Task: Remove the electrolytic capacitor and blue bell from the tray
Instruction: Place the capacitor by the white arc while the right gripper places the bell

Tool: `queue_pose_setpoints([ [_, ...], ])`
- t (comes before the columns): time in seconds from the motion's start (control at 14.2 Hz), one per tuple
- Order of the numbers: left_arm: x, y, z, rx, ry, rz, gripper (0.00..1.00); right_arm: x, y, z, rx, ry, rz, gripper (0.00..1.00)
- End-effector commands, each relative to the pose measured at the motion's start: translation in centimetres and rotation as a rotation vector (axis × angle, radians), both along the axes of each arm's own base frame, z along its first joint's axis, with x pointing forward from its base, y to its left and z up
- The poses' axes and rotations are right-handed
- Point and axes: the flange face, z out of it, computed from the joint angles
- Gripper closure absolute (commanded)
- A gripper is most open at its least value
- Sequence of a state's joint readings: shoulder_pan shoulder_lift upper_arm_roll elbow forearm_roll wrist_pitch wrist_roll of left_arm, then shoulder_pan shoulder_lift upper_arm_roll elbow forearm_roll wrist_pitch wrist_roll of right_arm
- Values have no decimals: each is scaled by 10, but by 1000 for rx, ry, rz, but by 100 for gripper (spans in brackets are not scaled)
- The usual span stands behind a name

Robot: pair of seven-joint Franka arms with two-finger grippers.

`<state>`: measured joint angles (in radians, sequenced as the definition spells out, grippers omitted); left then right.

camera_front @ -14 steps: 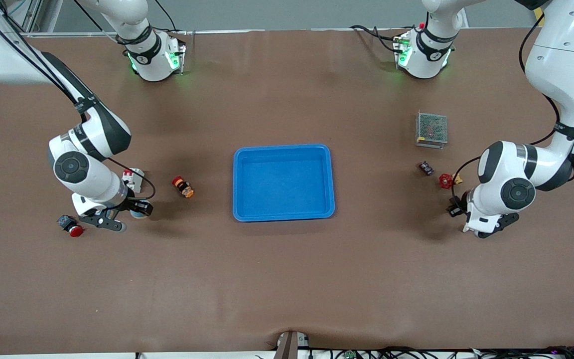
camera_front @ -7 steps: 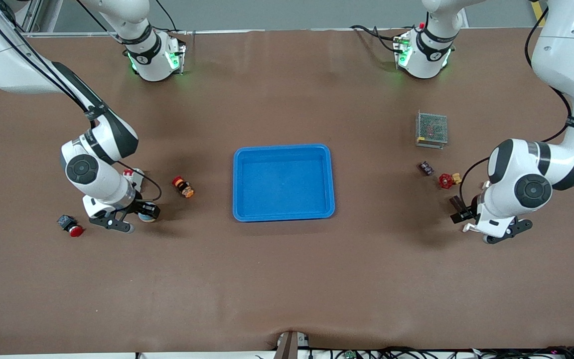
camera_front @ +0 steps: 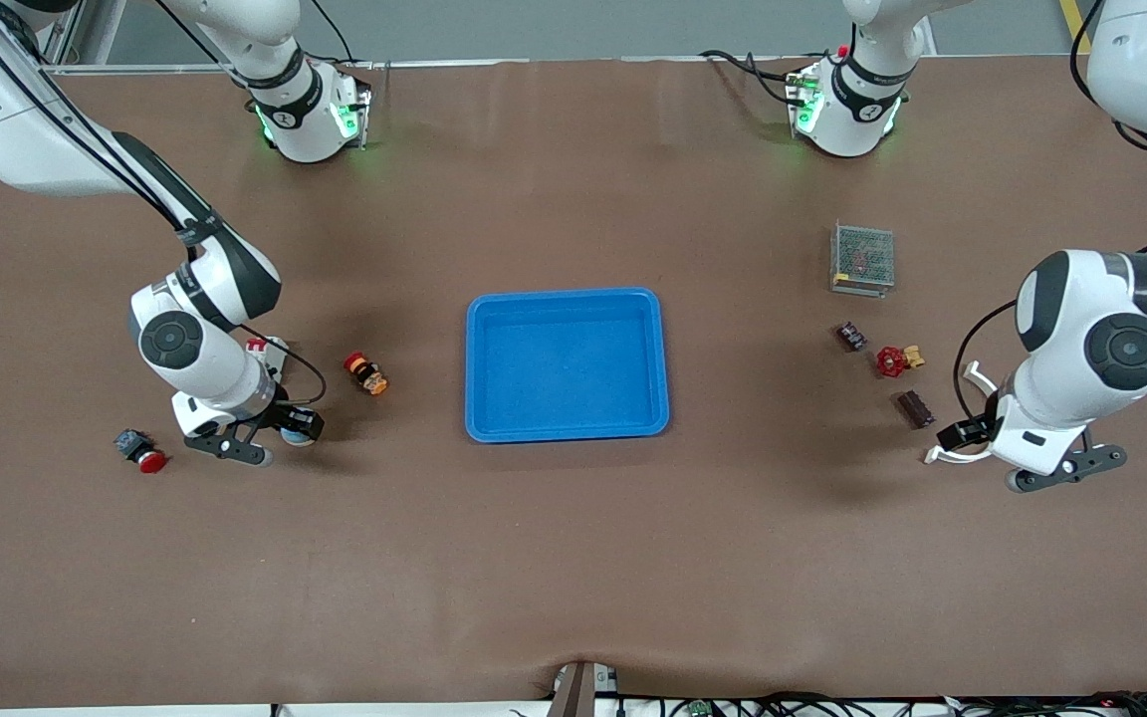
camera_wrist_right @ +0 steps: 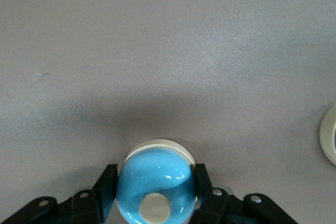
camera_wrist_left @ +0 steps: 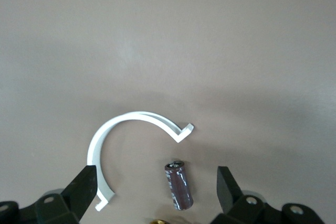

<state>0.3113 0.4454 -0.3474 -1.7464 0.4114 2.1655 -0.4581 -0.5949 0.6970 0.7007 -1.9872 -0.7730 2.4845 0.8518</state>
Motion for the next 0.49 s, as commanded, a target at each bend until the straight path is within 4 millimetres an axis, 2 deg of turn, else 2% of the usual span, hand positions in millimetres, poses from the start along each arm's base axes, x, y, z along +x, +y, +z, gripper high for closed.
queue_pose_setpoints([
  [0.0, -3, 0, 45, 33, -14, -60, 0, 0, 2, -5, -12, -10, 12, 100],
  [0.07, -5, 0, 61, 43, -27, -57, 0, -1, 3, -5, -16, -6, 11, 75],
  [0.14, -7, -2, 74, 45, -37, -51, 0, 0, 1, -4, -18, -4, -2, 20],
  [0.21, -11, -3, 90, 38, -44, -43, 0, 1, 1, -1, -20, -9, 2, 0],
  [0.42, -23, -17, 127, 17, -51, -54, 0, 3, 6, 12, -59, 25, 15, 0],
])
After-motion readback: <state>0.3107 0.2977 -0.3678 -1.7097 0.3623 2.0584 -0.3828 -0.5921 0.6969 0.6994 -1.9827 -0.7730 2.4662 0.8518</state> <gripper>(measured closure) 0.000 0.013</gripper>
